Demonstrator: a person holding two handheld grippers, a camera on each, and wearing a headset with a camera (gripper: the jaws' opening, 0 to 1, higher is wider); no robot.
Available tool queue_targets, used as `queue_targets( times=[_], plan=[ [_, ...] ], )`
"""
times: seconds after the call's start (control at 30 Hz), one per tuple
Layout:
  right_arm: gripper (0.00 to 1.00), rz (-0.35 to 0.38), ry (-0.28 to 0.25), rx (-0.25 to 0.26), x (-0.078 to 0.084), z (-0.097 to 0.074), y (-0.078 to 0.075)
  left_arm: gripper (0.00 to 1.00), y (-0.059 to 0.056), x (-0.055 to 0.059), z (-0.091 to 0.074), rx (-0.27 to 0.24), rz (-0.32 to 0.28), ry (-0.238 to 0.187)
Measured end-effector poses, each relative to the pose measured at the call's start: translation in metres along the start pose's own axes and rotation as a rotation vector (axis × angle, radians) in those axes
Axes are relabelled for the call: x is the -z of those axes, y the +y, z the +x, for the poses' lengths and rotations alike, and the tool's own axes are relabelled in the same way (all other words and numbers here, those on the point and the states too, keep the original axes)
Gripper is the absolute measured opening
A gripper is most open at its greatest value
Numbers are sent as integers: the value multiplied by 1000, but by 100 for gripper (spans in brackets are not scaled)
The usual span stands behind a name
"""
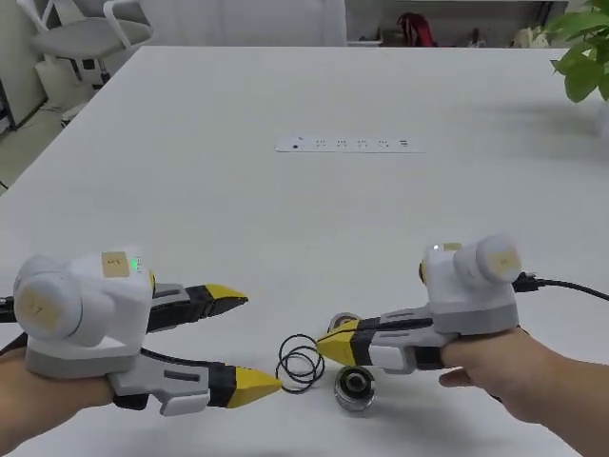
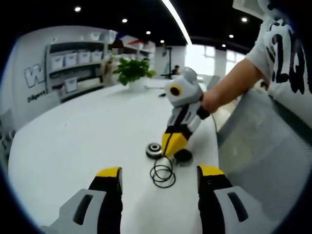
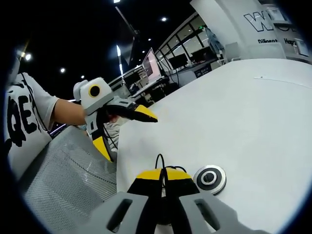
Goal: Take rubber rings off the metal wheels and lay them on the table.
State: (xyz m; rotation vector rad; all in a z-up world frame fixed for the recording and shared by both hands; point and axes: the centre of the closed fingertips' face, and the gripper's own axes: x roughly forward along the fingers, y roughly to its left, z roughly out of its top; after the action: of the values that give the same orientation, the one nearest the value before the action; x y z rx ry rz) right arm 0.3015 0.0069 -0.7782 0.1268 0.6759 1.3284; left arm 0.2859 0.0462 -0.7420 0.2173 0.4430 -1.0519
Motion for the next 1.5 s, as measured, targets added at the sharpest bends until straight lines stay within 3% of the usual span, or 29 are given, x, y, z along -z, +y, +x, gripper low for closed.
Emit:
queue_targets(
  times=[0.53, 0.83, 1.03, 1.5],
  plan=[
    [0, -74, 78, 50, 14, 6, -6, 62, 0, 6, -2, -8, -13, 11],
    [5, -95, 81, 60, 15, 4, -8, 62, 1, 7, -1, -5, -10, 22],
    [8, -98, 72, 60, 13, 1, -7, 62, 0, 7, 1, 1, -5, 28],
    [12, -85, -6, 93, -9, -23, -15, 61, 2, 1, 6, 6, -3, 23]
  ],
)
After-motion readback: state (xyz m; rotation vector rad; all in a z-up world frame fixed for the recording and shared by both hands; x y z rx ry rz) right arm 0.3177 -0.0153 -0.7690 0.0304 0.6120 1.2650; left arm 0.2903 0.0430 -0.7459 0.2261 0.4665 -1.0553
